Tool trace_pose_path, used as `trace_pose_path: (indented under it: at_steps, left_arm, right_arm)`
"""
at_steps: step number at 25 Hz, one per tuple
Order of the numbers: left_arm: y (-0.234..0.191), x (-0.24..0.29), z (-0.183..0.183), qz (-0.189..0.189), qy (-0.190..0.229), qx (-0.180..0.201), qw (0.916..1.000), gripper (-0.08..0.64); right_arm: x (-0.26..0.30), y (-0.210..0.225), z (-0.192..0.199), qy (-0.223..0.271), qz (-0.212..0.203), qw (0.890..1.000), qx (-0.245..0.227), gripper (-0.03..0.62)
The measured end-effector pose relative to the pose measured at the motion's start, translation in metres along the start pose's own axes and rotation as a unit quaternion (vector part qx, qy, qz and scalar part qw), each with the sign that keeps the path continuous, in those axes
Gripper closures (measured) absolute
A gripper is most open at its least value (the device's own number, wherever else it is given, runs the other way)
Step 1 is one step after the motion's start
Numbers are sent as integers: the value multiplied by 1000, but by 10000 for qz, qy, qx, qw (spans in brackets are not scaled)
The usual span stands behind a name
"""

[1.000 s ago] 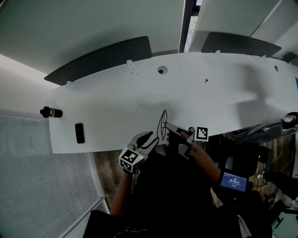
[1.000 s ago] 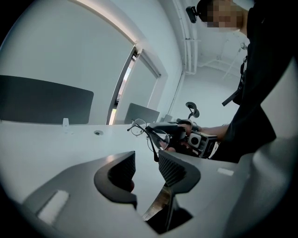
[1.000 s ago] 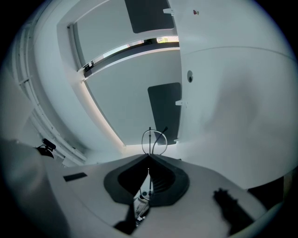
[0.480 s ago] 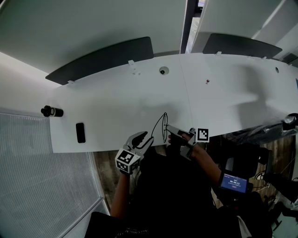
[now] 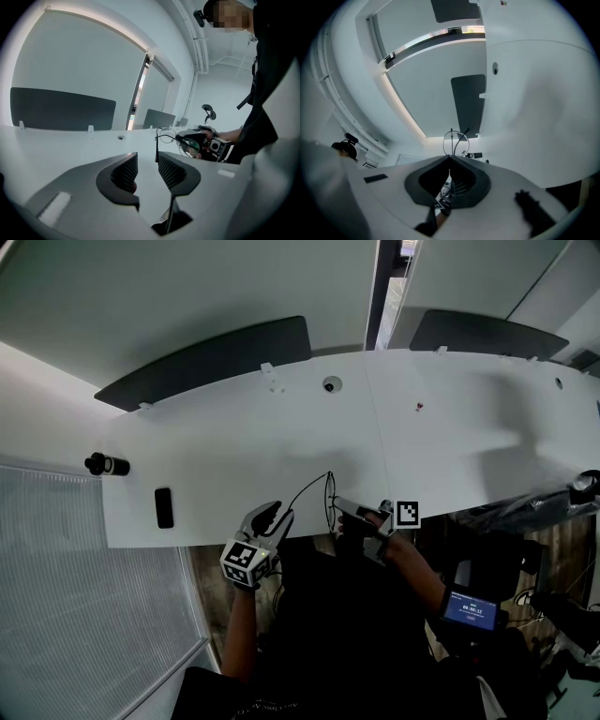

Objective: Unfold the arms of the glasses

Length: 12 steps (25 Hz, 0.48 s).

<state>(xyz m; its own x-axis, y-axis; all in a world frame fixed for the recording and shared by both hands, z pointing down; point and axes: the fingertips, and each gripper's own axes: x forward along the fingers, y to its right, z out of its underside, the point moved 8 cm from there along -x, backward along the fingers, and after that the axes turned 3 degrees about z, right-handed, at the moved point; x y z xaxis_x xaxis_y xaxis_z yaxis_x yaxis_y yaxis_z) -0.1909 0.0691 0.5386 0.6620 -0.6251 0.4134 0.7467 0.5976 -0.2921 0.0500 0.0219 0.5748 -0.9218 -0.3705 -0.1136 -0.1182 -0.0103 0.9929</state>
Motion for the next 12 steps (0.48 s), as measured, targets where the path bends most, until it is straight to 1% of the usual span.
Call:
trace_pose_path:
  at_steps: [3, 6, 9, 12]
  left_arm:
    - [-8, -2, -7, -178, 107, -157, 9997, 426]
    - [-17, -2, -4, -168, 240, -244, 9993, 430]
    - [-21, 0, -3, -209, 254, -257, 9991, 430]
    - [-24, 2, -1, -271, 255, -359, 9987, 434]
  right_arm:
    - [-2, 2, 3, -1, 63, 10000, 43, 583]
    - [-2, 3, 5, -48, 84, 10000, 18, 582]
    - [0, 1, 5, -103, 41, 9999, -20, 581]
    - [-2, 2, 7, -127, 126, 9998, 75, 581]
